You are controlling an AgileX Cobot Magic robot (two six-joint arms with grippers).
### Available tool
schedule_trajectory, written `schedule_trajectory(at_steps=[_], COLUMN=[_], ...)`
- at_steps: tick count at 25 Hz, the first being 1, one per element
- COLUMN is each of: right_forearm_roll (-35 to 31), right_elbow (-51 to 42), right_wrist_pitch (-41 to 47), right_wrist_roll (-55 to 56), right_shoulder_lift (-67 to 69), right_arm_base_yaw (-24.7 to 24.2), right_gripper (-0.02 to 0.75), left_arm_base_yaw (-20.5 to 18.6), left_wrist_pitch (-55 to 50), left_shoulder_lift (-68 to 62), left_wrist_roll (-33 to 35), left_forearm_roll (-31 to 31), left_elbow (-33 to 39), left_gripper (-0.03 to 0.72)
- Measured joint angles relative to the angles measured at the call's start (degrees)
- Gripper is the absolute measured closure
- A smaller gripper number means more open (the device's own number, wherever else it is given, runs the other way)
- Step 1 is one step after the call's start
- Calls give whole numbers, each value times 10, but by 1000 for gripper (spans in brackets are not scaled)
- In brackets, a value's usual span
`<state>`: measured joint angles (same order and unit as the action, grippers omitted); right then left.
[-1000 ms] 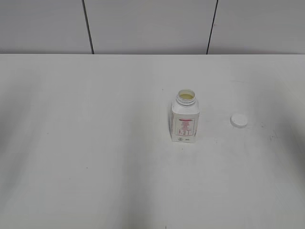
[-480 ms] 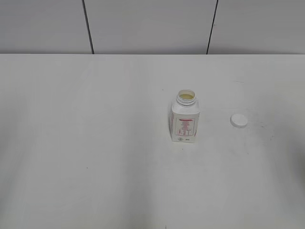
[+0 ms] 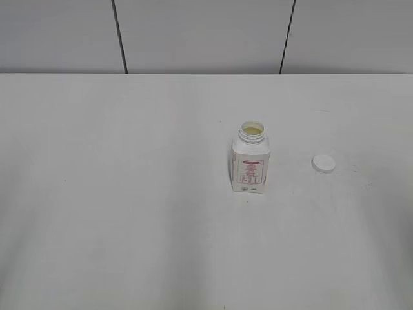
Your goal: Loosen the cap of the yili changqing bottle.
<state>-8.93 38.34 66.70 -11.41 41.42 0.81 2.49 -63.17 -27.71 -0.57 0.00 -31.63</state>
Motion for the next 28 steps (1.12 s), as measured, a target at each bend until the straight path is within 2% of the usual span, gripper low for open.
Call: schedule_trajectory(at_steps=[10,18,28], right_forearm_roll=[10,11,11], right_elbow=[-84,-85,-85], right_wrist_pitch=[-28,-35,-36], right_wrist_roll=[0,1,1], right_shoulder_lift=[-68,-125,-271], right_arm_base_yaw=[0,0,0], right_gripper=[182,182,183], left_arm_base_yaw=[0,0,0], left_wrist_pitch=[25,24,24], left_shoulder_lift=[76,138,244], left_wrist_roll=[0,0,0], left_forearm_roll=[-10,-10,-12], left_elbow=[16,16,16], left_gripper=[207,207,207])
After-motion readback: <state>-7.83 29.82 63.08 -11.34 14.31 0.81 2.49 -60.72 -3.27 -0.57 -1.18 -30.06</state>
